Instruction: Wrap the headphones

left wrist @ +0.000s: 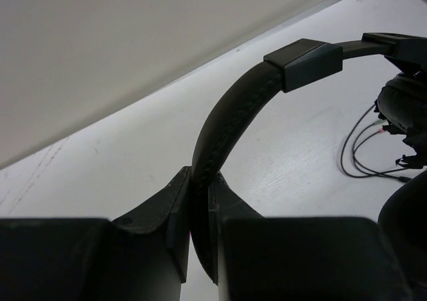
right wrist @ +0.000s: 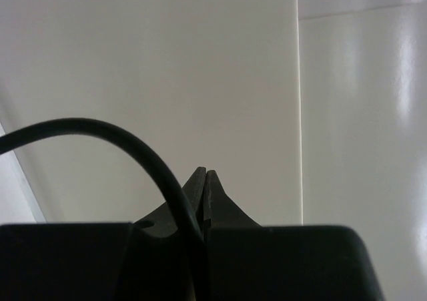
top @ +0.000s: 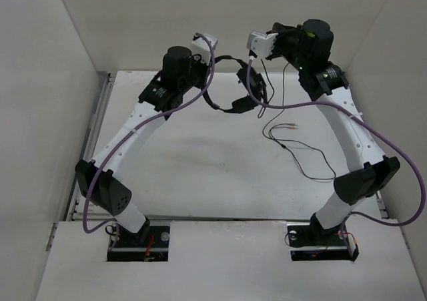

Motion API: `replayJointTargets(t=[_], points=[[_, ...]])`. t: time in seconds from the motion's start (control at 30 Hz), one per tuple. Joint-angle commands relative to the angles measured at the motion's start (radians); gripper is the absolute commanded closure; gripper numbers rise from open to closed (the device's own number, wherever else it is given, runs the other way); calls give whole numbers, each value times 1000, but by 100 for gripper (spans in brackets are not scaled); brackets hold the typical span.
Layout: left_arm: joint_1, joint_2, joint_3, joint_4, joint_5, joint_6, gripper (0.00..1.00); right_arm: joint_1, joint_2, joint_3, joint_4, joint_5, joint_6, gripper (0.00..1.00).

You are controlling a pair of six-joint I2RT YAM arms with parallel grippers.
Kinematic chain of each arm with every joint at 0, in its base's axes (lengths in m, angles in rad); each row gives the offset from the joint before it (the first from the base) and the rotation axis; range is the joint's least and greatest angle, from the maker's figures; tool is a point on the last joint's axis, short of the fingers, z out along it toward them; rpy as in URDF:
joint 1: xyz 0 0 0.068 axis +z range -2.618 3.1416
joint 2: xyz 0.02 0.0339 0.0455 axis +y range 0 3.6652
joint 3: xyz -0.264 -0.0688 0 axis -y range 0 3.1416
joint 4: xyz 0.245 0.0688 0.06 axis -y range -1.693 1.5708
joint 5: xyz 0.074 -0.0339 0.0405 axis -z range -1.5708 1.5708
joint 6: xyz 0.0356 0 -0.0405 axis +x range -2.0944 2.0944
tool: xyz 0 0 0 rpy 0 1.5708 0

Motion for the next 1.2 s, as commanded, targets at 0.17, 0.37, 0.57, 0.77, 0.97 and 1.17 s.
replayJointTargets(t=[0.17,0.37,0.57,0.77,0.97,1.17], points=[[-51,-16,13,63,66,-8,100,119,3,66,61,-70,20,100],[-83,-33,20,63,77,-19,100,104,31,77,79,-76,85,99],[-113,-70,40,39,112,-40,100,35,64,68,110,-81,156,99],[-136,-110,59,27,120,-53,100,-34,112,75,144,-76,262,99],[-146,-130,83,13,133,-62,100,-76,138,68,144,-81,404,99],[-142,-127,124,11,152,-96,100,-91,134,39,133,-107,575,99]])
